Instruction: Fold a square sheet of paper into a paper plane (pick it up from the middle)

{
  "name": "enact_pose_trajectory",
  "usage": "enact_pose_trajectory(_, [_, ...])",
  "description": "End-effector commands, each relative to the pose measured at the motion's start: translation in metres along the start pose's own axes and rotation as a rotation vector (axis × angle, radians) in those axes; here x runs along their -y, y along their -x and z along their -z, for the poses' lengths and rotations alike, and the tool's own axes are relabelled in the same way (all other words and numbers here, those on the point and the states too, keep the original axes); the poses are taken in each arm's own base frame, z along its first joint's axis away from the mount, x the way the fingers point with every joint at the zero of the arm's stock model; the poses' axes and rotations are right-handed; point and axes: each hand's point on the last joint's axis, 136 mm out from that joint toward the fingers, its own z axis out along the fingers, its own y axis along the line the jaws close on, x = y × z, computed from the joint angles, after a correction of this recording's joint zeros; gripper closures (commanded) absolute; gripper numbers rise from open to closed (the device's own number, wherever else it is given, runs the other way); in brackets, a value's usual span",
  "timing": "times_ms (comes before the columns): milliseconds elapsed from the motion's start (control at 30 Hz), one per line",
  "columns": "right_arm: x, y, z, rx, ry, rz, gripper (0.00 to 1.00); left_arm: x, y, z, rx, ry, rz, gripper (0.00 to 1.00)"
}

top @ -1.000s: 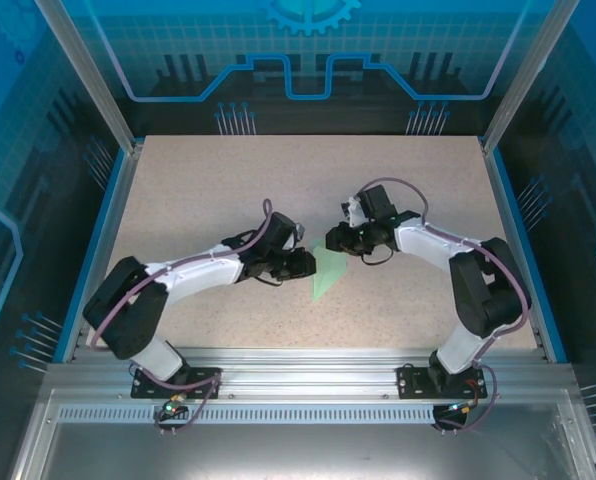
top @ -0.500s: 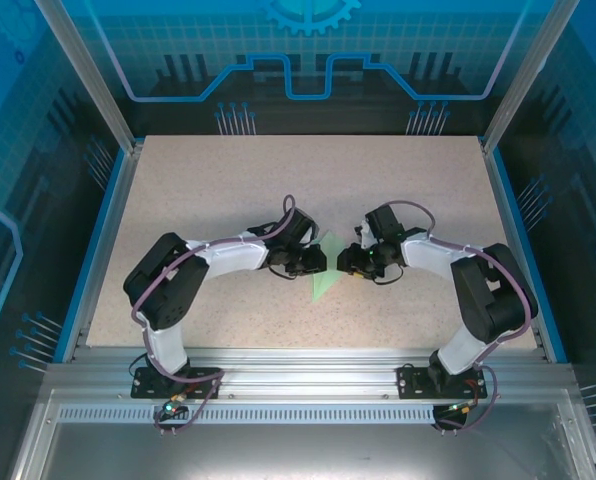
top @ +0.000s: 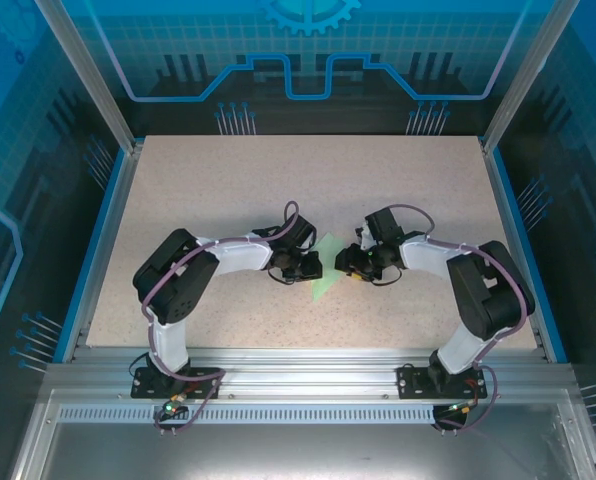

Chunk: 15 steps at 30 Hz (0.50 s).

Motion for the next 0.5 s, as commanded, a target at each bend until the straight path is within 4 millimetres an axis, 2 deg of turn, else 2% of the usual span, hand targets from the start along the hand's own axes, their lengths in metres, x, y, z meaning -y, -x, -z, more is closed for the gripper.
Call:
enact_pose_trajectory(0, [0.004,-0.003,-0.007,-0.022,0.022,-0.042,0.56,-0.018,-0.007,-0.004,-0.02,0.064,0.006,0.85])
enact_pose_trajectory(200, [0.004,-0.002,-0.011,-0.023,0.029,-0.052,0.55,-0.02,-0.011,-0.005,-0.023,0.049,0.02,0.85])
enact_pose_trajectory(467, [-0.011,0.002,-0.012,-0.013,0.1,-0.047,0.56,-0.012,-0.01,-0.002,-0.016,0.011,0.033,0.85])
